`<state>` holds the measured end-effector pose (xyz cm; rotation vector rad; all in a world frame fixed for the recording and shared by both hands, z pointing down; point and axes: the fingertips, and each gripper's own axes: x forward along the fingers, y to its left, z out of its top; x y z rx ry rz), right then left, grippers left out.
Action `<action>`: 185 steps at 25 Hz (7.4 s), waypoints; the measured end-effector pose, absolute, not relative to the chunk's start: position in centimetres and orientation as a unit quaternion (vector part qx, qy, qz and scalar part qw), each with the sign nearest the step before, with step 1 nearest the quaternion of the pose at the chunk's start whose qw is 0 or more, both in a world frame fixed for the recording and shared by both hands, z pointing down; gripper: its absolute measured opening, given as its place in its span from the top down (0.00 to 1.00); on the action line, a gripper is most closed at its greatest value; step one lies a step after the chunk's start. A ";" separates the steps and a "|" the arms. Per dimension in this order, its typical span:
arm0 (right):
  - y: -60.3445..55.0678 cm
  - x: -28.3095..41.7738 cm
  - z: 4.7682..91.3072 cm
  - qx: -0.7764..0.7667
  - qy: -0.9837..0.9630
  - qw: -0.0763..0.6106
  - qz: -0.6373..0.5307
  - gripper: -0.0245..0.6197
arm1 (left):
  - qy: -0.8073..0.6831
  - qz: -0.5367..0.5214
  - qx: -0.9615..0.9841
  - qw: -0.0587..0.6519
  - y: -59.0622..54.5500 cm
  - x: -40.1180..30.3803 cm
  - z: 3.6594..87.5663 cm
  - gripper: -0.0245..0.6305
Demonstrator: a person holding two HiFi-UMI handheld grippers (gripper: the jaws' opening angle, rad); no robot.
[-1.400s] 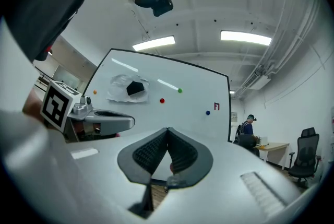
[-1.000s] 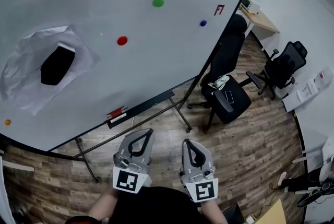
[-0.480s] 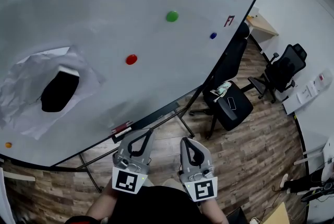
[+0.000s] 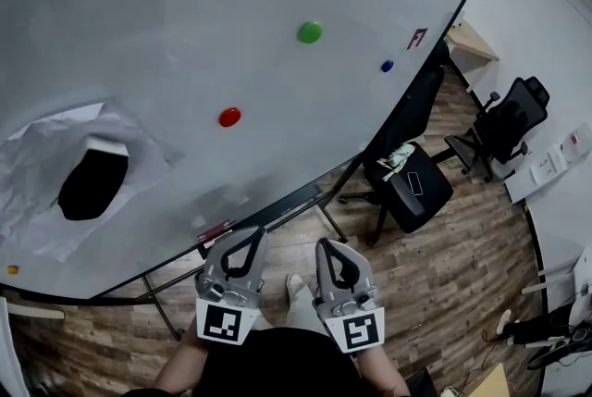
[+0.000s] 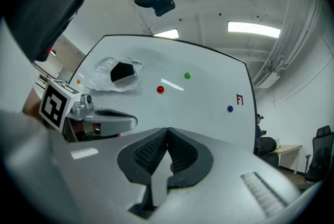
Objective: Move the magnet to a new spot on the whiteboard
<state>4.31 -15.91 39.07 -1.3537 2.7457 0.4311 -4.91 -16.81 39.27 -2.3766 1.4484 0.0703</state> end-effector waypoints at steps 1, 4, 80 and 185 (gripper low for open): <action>-16.4 4.1 39.0 -0.431 0.891 0.025 0.140 0.96 | 0.518 0.025 -0.836 0.177 -17.1 -5.0 39.2 0.96; -18.0 3.2 38.4 -0.406 0.902 0.031 0.143 0.96 | 0.535 0.026 -0.825 0.179 -18.0 -5.3 38.6 0.96; -31.8 -4.3 15.5 -0.255 0.902 0.117 0.329 0.76 | 0.657 0.006 -0.700 0.280 -23.6 -6.7 30.4 0.96; -17.3 0.1 34.3 -0.402 0.899 0.029 0.173 0.76 | 0.580 0.029 -0.791 0.191 -14.1 -9.8 35.9 0.96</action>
